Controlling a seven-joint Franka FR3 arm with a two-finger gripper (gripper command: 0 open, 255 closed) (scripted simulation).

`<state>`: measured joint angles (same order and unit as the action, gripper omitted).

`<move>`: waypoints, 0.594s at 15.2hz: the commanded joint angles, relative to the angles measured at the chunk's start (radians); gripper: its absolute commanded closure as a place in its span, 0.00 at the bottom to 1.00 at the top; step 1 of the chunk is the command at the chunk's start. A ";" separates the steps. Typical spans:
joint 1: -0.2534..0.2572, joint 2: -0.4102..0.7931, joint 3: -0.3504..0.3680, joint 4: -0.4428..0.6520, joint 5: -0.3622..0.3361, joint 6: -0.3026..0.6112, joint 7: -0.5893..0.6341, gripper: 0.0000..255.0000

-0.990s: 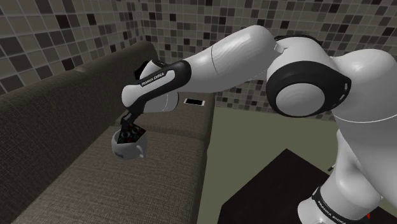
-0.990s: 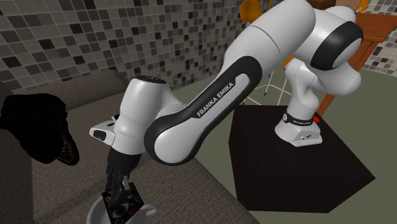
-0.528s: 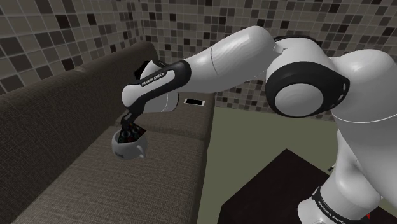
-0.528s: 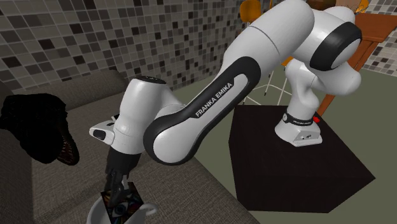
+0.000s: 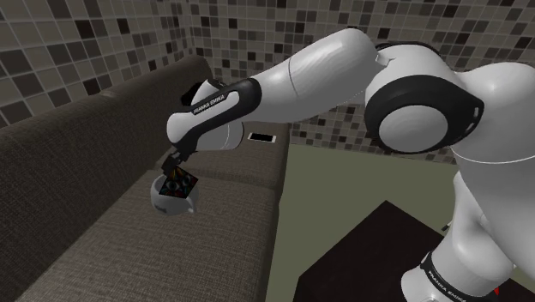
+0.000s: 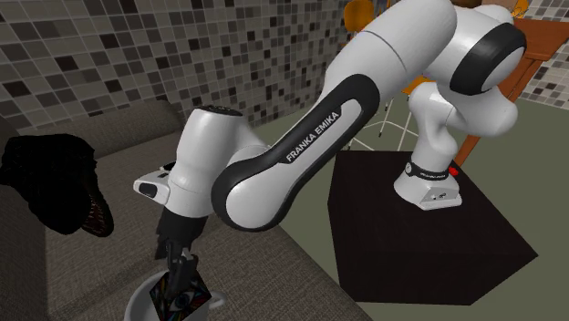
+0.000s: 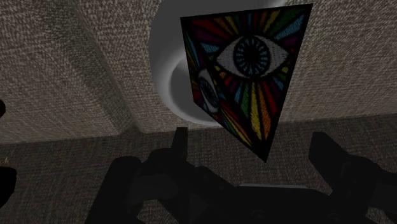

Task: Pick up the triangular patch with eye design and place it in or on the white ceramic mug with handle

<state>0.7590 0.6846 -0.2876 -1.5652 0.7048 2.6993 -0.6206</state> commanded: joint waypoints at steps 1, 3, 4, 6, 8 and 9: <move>0.016 -0.068 -0.019 -0.057 -0.015 -0.013 0.005 0.00; 0.022 -0.096 -0.027 -0.080 -0.022 -0.018 0.007 0.00; 0.022 -0.096 -0.027 -0.080 -0.022 -0.018 0.007 0.00; 0.022 -0.096 -0.027 -0.080 -0.022 -0.018 0.007 0.00; 0.022 -0.096 -0.027 -0.080 -0.022 -0.018 0.007 0.00; 0.022 -0.096 -0.027 -0.080 -0.022 -0.018 0.007 0.00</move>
<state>0.7812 0.5883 -0.3148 -1.6451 0.6825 2.6817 -0.6136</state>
